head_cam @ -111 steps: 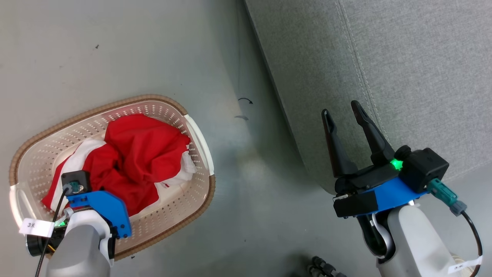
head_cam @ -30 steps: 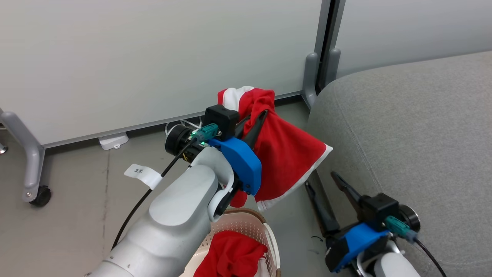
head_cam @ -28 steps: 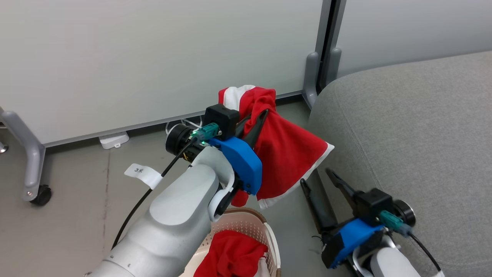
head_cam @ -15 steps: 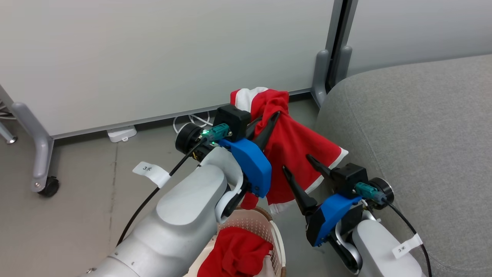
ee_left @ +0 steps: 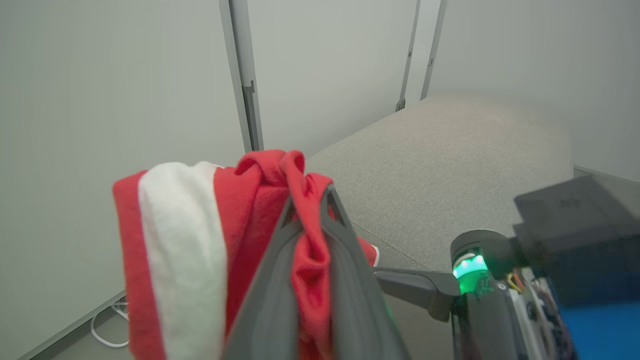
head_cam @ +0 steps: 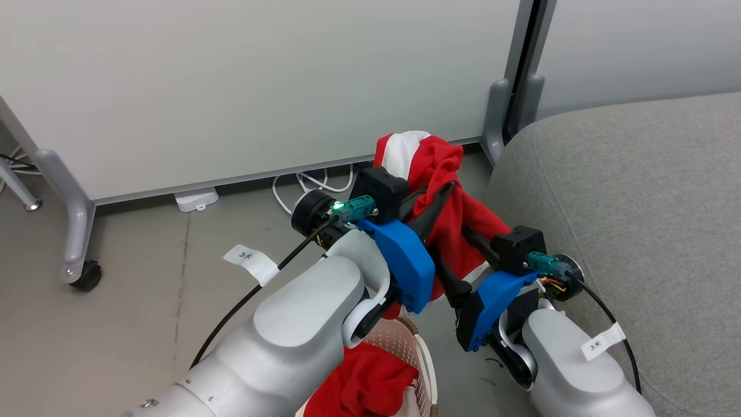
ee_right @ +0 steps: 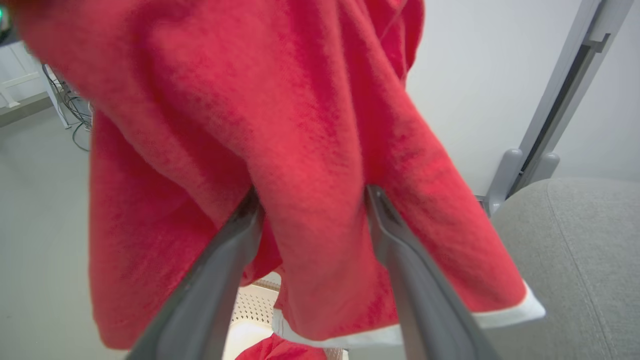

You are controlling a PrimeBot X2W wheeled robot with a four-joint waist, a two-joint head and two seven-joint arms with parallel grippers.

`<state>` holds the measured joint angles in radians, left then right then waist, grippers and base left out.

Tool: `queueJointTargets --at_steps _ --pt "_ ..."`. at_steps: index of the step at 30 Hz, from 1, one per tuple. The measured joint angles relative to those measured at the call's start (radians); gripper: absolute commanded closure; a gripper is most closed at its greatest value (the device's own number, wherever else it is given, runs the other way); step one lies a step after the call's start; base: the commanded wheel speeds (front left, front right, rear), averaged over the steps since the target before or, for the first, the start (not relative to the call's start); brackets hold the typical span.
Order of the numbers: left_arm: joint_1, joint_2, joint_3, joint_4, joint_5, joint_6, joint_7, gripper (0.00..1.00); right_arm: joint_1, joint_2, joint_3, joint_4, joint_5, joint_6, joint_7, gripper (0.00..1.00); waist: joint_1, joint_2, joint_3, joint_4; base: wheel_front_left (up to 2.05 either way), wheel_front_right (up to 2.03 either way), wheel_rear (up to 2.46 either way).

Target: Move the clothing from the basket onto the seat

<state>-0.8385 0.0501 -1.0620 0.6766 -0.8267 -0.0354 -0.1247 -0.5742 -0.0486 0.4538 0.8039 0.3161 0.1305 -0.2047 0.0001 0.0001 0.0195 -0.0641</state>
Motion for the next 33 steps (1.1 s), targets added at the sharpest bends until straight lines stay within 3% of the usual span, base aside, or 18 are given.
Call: queueJointTargets --at_steps 1,2,4,27,29,30,33 --pt "-0.001 0.0 -0.007 -0.002 -0.003 0.001 0.0 1.0 -0.006 0.0 0.009 0.014 0.008 0.0 -0.001 0.0 0.0 0.0 -0.001 0.001 0.0 0.0 0.0" --pt "-0.002 0.0 -0.014 -0.003 -0.007 0.001 0.0 1.0 -0.011 0.0 0.017 0.024 0.016 0.0 -0.002 0.3 0.0 0.0 -0.002 0.001 0.0 0.0 0.0" --pt "-0.005 0.0 -0.024 -0.008 -0.014 0.003 0.0 1.0 -0.024 0.0 0.029 0.045 0.031 0.0 -0.004 1.0 0.0 0.0 -0.003 0.001 0.0 0.0 0.0" --pt "-0.02 0.0 -0.087 0.042 -0.074 0.018 -0.025 1.0 -0.055 0.0 0.105 0.117 0.145 0.0 -0.048 1.0 -0.0001 -0.0001 -0.011 -0.017 0.0 0.0 0.0" --pt "-0.02 0.0 -0.091 0.045 -0.079 0.018 -0.025 0.42 -0.057 0.0 0.105 0.119 0.146 0.0 -0.049 1.0 -0.0001 0.0 -0.011 -0.017 0.0 0.0 0.0" --pt "-0.02 0.0 -0.094 0.047 -0.079 0.018 -0.026 0.0 -0.057 0.0 0.105 0.121 0.147 0.0 -0.052 1.0 -0.0001 0.0 -0.01 -0.017 0.0 0.0 0.0" --pt "-0.02 0.0 -0.096 0.056 -0.083 0.021 -0.036 0.0 -0.059 0.0 0.105 0.124 0.152 0.0 -0.053 1.0 -0.0001 0.0 -0.011 -0.017 0.0 0.0 0.0"
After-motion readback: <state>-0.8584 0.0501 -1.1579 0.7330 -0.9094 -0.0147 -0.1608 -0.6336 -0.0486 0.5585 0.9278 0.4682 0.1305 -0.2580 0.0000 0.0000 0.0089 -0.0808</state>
